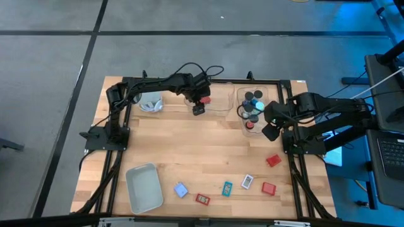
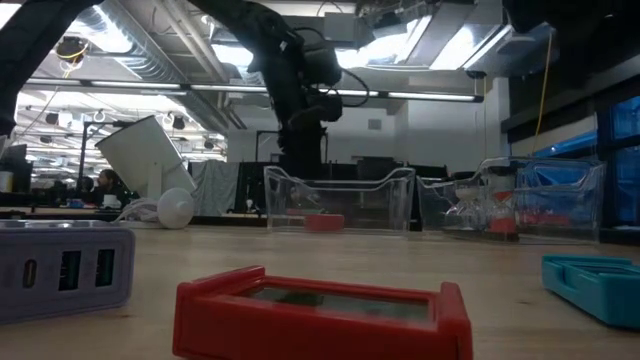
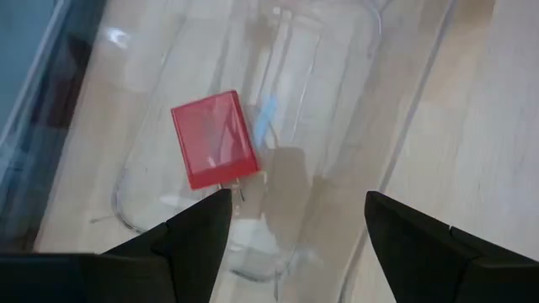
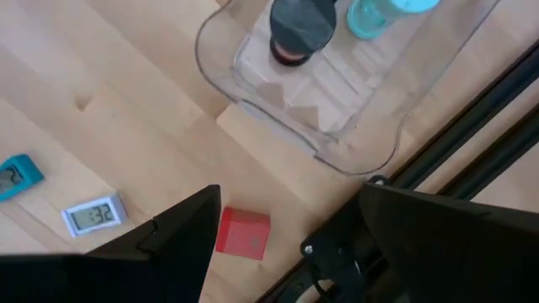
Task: Pick & Place Office items
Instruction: Put the top red charger adapter into the left transparent bin
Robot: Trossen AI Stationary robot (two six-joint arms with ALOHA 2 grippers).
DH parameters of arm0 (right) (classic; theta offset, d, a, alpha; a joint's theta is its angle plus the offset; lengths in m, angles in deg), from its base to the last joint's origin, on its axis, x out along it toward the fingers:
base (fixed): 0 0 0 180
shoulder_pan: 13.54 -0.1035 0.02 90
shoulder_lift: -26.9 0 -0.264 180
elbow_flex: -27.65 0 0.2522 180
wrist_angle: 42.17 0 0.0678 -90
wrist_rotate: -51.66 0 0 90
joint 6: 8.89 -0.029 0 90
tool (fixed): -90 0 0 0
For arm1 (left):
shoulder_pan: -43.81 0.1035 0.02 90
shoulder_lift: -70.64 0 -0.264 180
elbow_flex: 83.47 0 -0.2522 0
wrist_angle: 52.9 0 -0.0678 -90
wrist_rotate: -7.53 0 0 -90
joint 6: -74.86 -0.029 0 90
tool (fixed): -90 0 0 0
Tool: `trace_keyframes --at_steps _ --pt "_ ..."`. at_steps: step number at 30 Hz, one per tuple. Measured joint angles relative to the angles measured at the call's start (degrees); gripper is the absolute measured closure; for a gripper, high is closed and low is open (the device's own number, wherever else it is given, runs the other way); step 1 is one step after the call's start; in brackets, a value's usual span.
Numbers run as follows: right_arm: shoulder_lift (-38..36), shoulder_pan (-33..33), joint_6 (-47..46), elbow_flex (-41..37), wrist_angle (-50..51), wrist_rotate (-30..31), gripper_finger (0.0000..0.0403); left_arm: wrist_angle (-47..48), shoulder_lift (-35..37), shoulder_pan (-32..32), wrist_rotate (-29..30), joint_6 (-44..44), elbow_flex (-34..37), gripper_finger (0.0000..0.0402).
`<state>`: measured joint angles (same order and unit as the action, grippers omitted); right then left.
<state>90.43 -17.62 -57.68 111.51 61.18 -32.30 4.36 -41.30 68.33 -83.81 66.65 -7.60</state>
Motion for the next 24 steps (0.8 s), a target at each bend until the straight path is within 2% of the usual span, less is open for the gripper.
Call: trace_keyframes --at_steps 4,10,16,24 --pt "0.0 -2.1 2.9 -2.1 -0.1 -2.9 0.0112 0.5 2.7 -1.1 0.2 0.0 0.1 0.0143" --pt "0.0 -8.7 10.8 -9.0 -1.6 -3.9 0.0112 1.7 10.2 -4.0 0.0 2.2 0.0 0.0154" --pt "0.0 -14.3 18.0 -16.9 -9.5 -5.4 0.0112 3.7 17.8 -8.6 0.1 5.0 0.0 0.0155" --pt "0.0 -18.2 19.0 -26.0 -17.2 -8.3 0.0112 3.2 24.0 -13.8 2.2 8.0 0.0 0.0155"
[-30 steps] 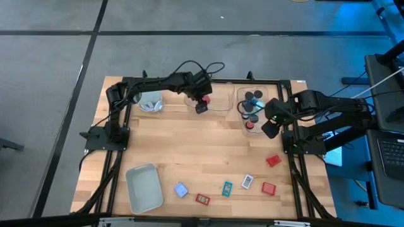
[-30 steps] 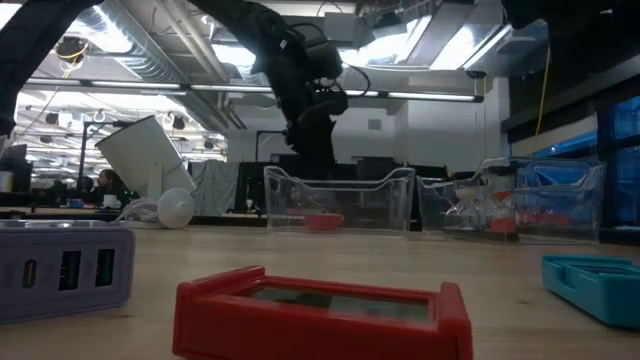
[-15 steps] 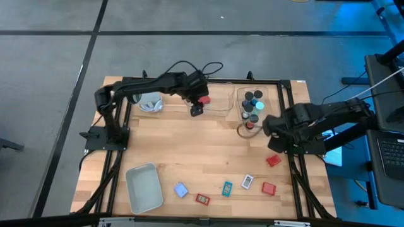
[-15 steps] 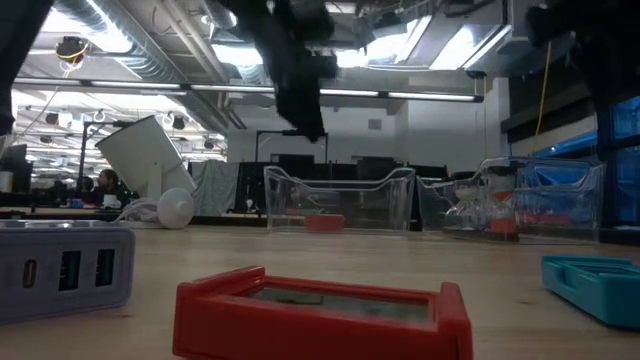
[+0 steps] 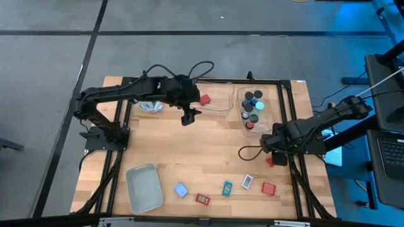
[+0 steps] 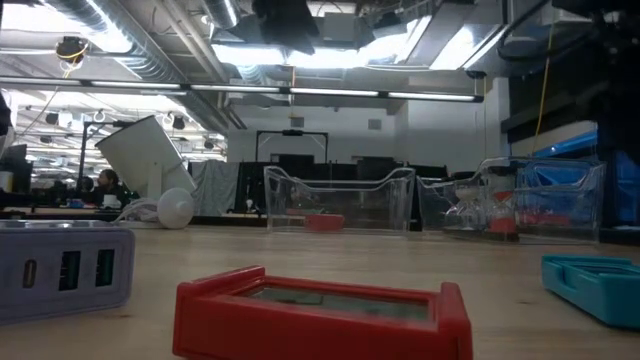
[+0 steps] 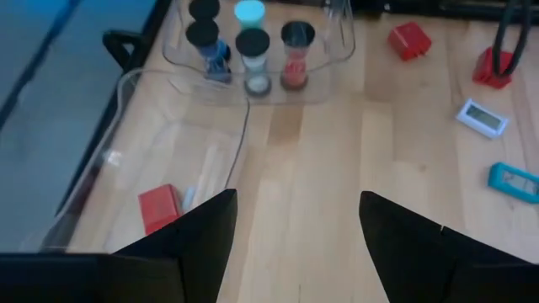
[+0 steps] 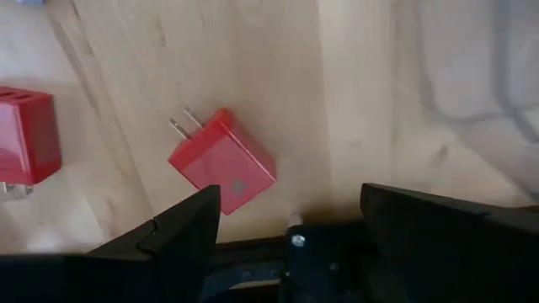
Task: Pick & Place Office items
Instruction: Put the top red charger adapter into the left transparent bin
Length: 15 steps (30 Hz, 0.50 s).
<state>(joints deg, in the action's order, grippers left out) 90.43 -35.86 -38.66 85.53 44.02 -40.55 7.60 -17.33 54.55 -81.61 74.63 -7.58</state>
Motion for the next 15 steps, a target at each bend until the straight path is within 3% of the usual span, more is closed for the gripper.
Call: trace_keyframes --at_steps 4,10,15 --pt "0.0 -0.7 -2.6 -2.8 -4.8 -1.7 0.0106 0.0 0.7 -1.6 4.0 1.4 0.0 0.0155" --pt "0.0 -1.8 -5.6 -6.0 -11.0 -9.6 0.0067 0.0 0.8 -2.6 6.7 2.7 0.0 0.0155" --pt "0.0 -4.4 3.7 -7.3 -15.5 -11.2 0.0026 0.0 0.8 -2.9 9.6 3.0 0.0 0.0155"
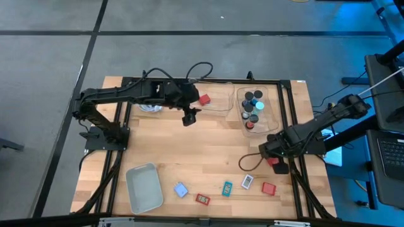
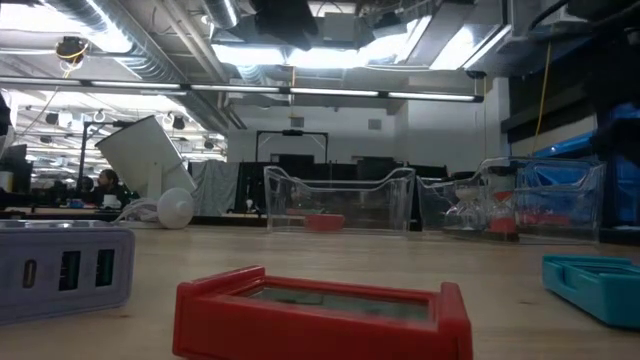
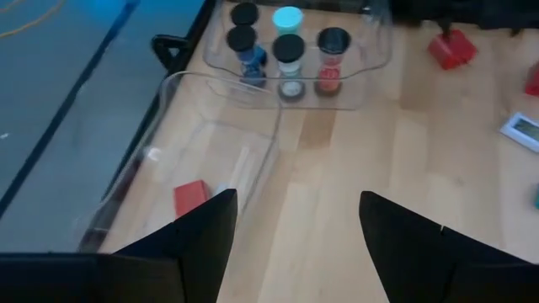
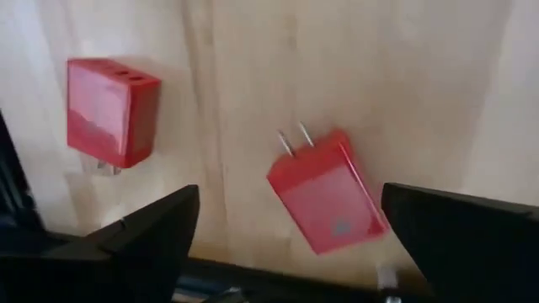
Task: Pick & Place Office items
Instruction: Put the top red charger adapter into the left transparent bin
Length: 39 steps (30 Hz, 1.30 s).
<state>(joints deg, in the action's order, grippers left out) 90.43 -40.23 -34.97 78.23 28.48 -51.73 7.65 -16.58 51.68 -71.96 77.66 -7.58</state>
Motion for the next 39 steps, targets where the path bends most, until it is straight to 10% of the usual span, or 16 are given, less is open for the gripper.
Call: trace_keyframes --at_steps 23,35,39 --pt "16.5 -3.6 2.8 -2.9 -3.3 7.0 0.0019 0.2 0.0 0.0 2.0 -0.6 0.0 0.0155" --pt "18.2 -3.6 2.8 -1.8 -3.2 6.9 0.0186 1.8 0.0 0.0 2.0 -0.5 0.0 0.0155" --pt "18.3 -3.6 2.7 0.8 -3.1 6.5 0.0187 1.9 0.0 0.0 2.0 -0.5 0.0 0.0155"
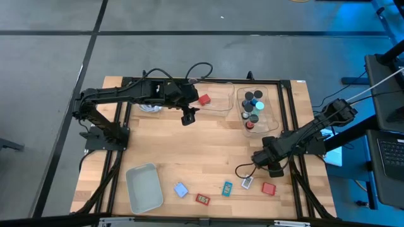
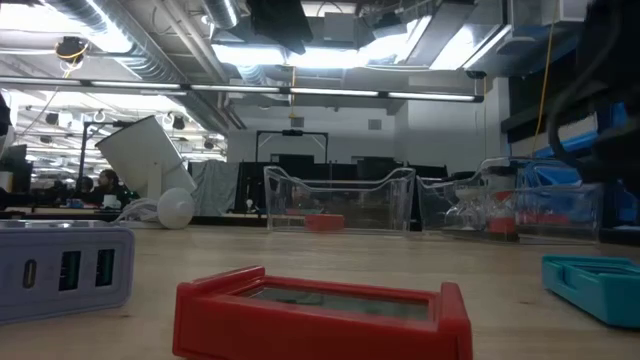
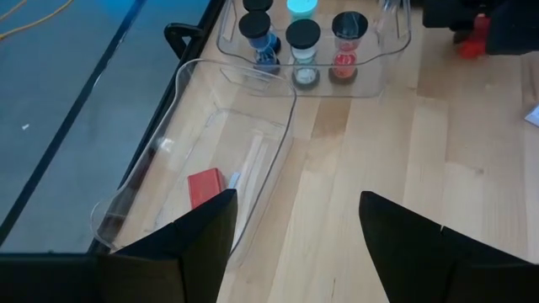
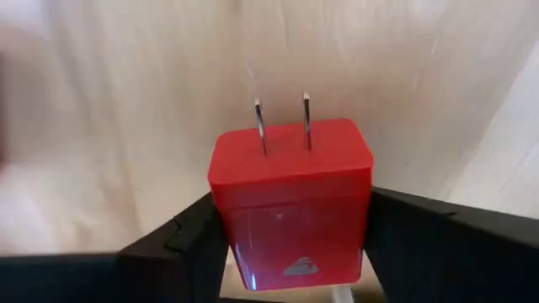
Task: Pick & Place Office items
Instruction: Put the top red charger adapter into the left transparent bin
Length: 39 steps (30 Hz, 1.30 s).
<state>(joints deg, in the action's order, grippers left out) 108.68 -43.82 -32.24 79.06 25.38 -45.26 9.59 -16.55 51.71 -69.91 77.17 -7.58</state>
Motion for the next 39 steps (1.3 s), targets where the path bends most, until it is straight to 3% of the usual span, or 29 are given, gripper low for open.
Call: trace_keyframes --at_steps 5,14,17,21,28,35,39 --pt "0.0 0.1 1.1 6.8 0.1 6.6 0.0187 0.5 0.0 0.0 0.0 0.0 0.0 0.0155" --pt "0.0 6.7 11.8 23.5 -0.4 37.7 0.0187 1.3 0.1 -0.2 1.0 1.6 0.0 0.0155" --pt "0.0 11.5 13.3 27.2 -1.9 43.1 0.0187 2.7 0.7 -0.7 1.6 3.9 0.0 0.0155" --pt "0.0 19.3 17.4 28.3 -9.1 42.1 0.0187 4.2 2.5 -2.6 1.8 6.5 0.0 0.0155" --pt "3.2 33.8 23.6 28.3 -28.3 30.8 0.0187 4.8 6.6 -8.2 9.5 7.7 0.0 0.0155" --pt "13.2 42.9 25.1 28.3 -42.6 19.9 0.0187 7.5 8.6 -13.7 18.1 9.9 0.0 0.0155" --pt "19.3 45.8 21.9 28.2 -46.5 17.6 0.0187 9.9 8.8 -15.6 22.5 10.7 0.0 0.0155"
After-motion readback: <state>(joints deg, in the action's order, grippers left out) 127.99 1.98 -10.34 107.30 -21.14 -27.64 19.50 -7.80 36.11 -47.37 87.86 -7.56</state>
